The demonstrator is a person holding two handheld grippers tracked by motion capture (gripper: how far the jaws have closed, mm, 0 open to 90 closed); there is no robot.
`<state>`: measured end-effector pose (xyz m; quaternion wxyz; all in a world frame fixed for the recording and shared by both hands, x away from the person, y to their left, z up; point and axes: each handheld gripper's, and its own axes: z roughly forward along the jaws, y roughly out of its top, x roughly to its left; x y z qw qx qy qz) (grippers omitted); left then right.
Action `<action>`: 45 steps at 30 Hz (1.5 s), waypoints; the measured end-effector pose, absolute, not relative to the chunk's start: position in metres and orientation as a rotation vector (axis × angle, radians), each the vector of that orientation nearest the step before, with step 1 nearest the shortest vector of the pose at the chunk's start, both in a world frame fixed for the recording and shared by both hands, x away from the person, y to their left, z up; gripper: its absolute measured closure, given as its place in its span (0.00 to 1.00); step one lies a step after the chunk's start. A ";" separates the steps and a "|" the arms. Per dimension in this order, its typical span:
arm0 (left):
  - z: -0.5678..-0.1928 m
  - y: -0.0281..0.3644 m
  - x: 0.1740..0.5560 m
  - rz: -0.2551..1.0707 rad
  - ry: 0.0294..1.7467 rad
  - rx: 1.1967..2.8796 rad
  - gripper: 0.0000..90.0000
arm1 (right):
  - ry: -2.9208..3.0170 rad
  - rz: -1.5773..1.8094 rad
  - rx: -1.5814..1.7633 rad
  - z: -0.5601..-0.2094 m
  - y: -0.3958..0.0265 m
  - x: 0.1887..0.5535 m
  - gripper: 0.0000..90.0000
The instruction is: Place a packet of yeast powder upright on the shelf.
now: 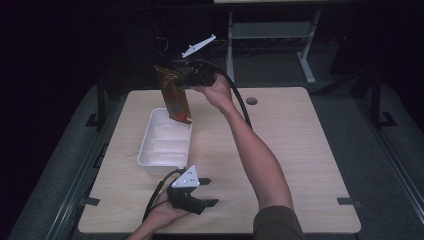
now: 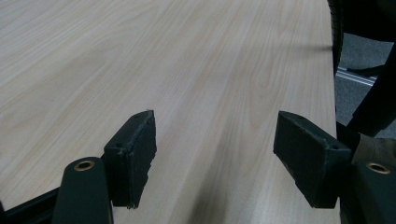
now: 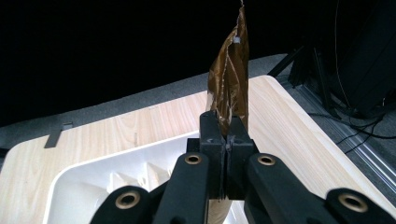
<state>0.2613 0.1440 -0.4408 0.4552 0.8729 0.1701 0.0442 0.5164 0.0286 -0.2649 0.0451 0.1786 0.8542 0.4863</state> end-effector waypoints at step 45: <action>-0.441 0.148 0.263 0.114 0.426 2.158 0.32 | 2.604 1.461 0.812 -0.345 0.065 0.543 0.97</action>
